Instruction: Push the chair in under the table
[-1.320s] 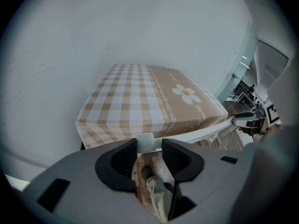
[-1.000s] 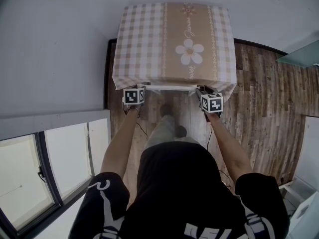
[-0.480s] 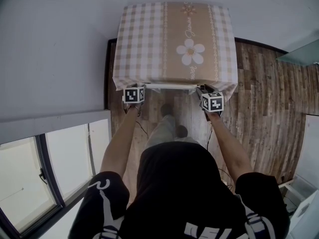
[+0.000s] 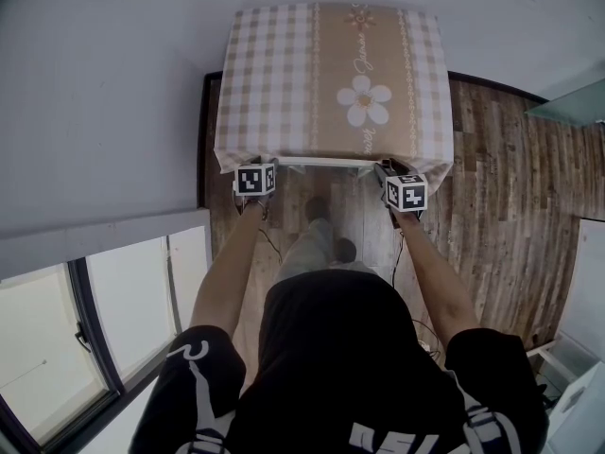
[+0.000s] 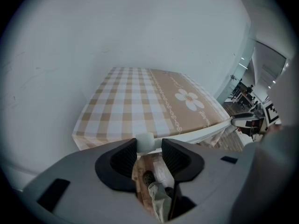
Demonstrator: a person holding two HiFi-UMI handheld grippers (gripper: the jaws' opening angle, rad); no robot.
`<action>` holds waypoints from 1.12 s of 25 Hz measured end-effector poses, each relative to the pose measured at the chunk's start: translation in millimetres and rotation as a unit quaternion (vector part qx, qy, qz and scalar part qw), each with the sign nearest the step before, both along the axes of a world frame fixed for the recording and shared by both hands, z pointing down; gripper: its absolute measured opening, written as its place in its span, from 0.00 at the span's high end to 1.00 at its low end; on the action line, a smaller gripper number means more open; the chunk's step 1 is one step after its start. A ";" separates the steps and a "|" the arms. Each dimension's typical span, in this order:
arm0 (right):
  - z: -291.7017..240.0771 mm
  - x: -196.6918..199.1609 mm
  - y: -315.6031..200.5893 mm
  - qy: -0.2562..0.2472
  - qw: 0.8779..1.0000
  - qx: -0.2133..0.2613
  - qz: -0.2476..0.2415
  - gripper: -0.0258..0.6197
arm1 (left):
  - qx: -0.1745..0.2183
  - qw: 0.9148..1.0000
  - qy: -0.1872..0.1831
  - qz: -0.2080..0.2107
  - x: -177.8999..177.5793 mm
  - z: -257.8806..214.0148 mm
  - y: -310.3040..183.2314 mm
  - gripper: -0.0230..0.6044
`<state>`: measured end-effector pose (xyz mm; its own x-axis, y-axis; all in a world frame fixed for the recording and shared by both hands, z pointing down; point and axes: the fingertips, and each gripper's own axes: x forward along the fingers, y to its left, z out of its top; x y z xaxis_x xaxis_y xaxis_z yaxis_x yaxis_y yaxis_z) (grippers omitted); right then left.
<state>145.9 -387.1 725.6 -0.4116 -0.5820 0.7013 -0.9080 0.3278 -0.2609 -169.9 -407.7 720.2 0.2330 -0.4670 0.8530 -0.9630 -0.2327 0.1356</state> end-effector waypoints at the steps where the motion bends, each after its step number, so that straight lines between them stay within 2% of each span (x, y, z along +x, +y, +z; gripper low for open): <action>1: 0.3 0.7 -2.6 0.000 1.000 0.000 0.003 0.67 | 0.001 1.000 0.000 -0.001 0.4 0.2 -2.1 0.68; 8: 0.0 6.0 -20.0 -0.002 1.000 -0.004 0.013 0.67 | 0.005 1.000 0.010 -0.003 5.5 0.4 -15.7 0.68; 16: 0.8 6.6 -21.5 -0.009 1.000 0.005 0.019 0.67 | -0.009 1.000 0.023 0.016 6.2 2.6 -19.9 0.68; 28: 0.6 5.7 -18.5 -0.004 0.999 -0.003 0.034 0.68 | 0.006 0.999 0.034 0.014 5.3 1.4 -15.8 0.68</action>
<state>151.6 -405.6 726.2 -0.3769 -0.6045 0.7018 -0.9260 0.2642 -0.2698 -164.6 -423.5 721.6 0.3039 -0.4704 0.8285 -0.9446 -0.2617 0.1980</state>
